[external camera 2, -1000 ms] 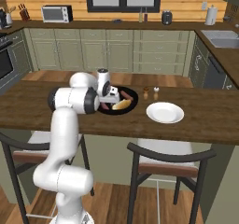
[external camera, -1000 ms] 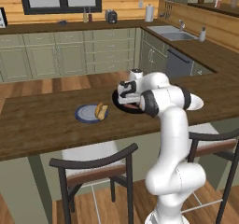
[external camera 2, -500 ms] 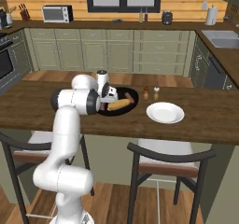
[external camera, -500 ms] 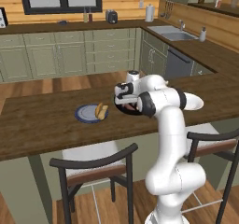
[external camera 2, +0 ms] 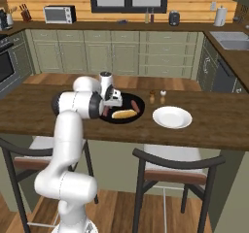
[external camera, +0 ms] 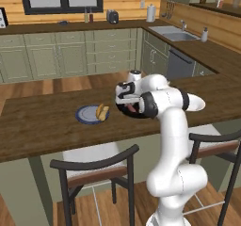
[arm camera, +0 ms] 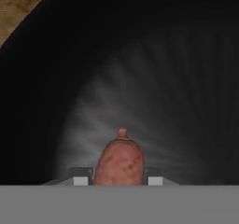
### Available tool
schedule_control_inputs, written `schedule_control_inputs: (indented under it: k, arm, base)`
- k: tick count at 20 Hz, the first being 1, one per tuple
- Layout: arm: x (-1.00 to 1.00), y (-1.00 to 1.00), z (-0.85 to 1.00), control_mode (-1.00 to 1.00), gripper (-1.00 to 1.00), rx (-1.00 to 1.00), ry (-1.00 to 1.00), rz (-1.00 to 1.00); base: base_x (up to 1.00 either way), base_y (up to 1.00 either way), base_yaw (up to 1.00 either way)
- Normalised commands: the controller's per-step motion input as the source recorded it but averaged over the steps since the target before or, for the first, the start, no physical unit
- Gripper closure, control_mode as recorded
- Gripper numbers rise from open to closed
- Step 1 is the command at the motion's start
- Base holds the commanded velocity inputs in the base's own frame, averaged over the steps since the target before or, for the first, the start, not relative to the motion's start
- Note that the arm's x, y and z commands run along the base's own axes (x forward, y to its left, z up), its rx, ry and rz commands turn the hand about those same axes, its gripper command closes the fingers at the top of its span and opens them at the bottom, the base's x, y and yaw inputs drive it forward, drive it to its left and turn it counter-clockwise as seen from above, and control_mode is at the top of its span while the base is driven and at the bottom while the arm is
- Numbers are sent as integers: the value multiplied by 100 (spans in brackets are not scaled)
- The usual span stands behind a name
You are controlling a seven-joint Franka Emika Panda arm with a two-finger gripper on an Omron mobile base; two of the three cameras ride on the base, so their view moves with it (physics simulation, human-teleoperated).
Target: Place one bun and one sausage from the bowl on each plate.
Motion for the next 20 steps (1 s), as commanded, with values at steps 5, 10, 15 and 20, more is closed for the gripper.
schedule_control_inputs:
  k: [5,10,15,20]
  arm:
    - [-59,36,100,-100,100,13,-26,-2]
    - [-57,100,96,-100,100,6,-31,-3]
    - [-43,98,88,-100,100,15,1,-5]
    - [-8,61,-3,-100,100,13,19,2]
  base:
    - [0,0,0]
    - [0,0,0]
    - [0,0,0]
    - [0,0,0]
